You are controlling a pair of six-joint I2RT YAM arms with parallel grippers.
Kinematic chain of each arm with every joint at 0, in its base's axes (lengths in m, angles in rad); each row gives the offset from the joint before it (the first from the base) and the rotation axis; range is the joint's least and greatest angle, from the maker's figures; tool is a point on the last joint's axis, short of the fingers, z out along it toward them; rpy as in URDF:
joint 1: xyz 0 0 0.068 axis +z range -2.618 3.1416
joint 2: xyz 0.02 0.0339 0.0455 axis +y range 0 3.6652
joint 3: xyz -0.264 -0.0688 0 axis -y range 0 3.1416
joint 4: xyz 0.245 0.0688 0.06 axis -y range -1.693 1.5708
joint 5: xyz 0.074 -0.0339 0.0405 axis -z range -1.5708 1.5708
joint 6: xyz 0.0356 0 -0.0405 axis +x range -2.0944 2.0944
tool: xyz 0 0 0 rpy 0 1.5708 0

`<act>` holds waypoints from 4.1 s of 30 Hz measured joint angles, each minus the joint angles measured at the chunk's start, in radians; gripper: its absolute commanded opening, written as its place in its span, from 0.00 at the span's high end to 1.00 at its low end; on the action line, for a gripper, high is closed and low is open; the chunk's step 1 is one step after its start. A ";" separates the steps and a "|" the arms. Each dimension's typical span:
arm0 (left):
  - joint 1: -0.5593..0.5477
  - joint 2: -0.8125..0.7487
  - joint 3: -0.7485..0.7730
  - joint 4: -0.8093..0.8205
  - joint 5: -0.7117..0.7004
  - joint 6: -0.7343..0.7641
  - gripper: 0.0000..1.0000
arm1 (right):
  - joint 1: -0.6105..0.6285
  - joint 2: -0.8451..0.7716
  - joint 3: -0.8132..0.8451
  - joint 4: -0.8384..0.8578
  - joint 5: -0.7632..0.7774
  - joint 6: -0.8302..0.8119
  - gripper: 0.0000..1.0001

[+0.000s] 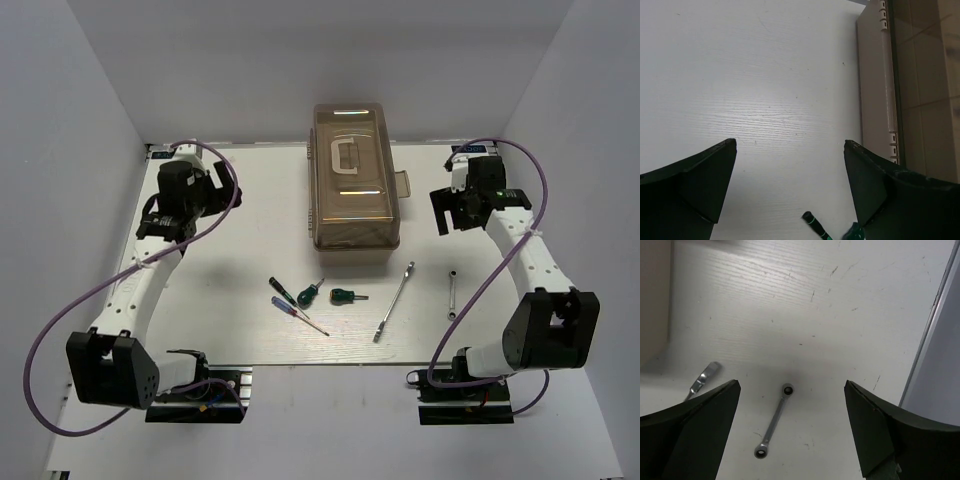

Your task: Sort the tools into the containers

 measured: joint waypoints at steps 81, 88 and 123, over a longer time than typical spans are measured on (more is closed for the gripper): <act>-0.009 0.333 0.335 0.309 0.599 -0.183 0.17 | 0.439 0.613 0.816 0.129 -0.210 0.763 0.36; -0.009 0.369 0.340 0.336 0.624 -0.206 0.17 | 0.394 0.626 0.802 0.178 -0.361 0.840 0.40; -0.146 0.815 0.702 0.392 0.769 -0.348 0.18 | 0.309 0.654 0.751 0.321 -0.651 0.988 0.55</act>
